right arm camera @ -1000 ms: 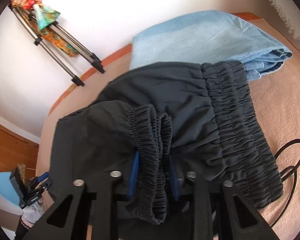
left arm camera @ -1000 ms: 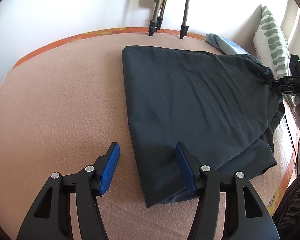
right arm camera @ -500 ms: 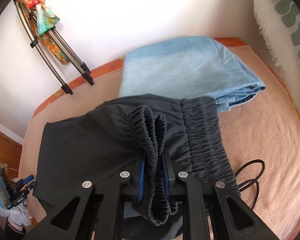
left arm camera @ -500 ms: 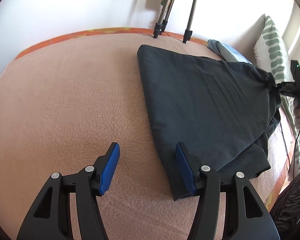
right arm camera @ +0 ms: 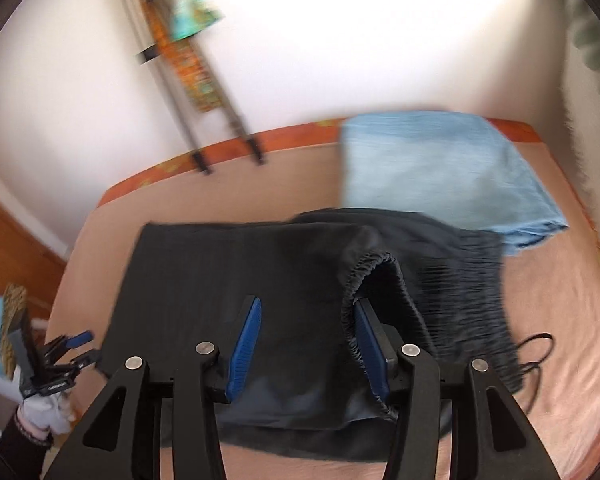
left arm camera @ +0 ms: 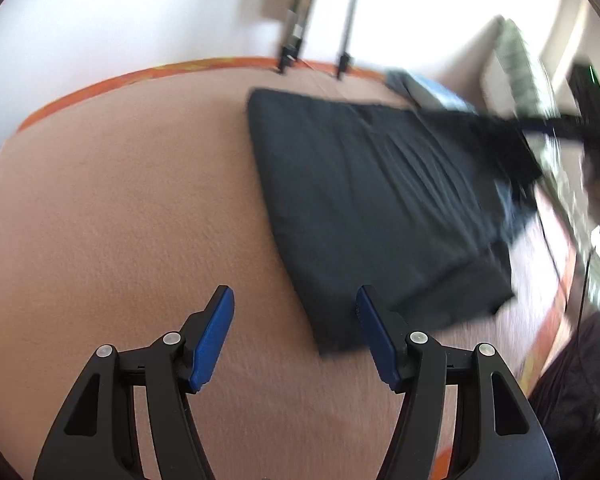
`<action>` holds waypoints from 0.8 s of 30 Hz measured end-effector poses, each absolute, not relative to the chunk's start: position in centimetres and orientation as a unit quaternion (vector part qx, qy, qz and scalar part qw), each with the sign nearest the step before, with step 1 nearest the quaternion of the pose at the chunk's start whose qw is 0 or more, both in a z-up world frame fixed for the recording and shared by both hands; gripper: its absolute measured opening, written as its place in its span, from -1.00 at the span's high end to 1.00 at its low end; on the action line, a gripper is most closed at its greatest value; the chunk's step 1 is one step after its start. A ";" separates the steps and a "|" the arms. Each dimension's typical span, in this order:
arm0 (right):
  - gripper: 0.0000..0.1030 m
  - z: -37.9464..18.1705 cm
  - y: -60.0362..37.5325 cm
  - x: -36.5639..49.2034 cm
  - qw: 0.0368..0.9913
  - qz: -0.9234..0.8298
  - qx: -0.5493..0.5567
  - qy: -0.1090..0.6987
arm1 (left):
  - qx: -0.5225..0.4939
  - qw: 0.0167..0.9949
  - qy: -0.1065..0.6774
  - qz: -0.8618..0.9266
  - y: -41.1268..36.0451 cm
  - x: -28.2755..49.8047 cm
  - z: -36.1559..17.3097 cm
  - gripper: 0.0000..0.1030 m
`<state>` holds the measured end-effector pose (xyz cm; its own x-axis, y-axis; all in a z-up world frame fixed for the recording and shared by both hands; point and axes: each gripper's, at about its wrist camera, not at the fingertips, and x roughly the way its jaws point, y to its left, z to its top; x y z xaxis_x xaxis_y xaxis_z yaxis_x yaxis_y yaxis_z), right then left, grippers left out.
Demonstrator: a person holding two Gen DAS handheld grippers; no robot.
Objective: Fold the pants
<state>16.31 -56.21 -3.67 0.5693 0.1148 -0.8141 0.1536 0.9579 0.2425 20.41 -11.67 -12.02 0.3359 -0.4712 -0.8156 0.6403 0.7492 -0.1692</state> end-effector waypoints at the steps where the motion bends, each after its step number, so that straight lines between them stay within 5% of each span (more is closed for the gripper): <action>1: 0.01 -3.5 -54.7 16.6 0.876 0.001 0.133 0.464 | 0.107 0.811 0.461 -0.343 -11.8 19.8 -12.1 -0.22; 7: 0.01 -2.9 -49.8 17.1 0.884 0.012 0.088 0.460 | 0.163 0.811 0.448 -0.339 -13.1 17.9 -13.0 -0.22; 24: -0.02 -10.0 -50.5 20.0 0.844 0.047 0.141 0.515 | 0.098 0.827 0.468 -0.294 -10.1 20.1 -12.7 -0.22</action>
<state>19.98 -50.52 -9.97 0.4644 0.2249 -0.8566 0.0655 0.9559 0.2864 20.08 -10.12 -12.70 0.3885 -0.3944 -0.8328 0.5788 0.8077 -0.1125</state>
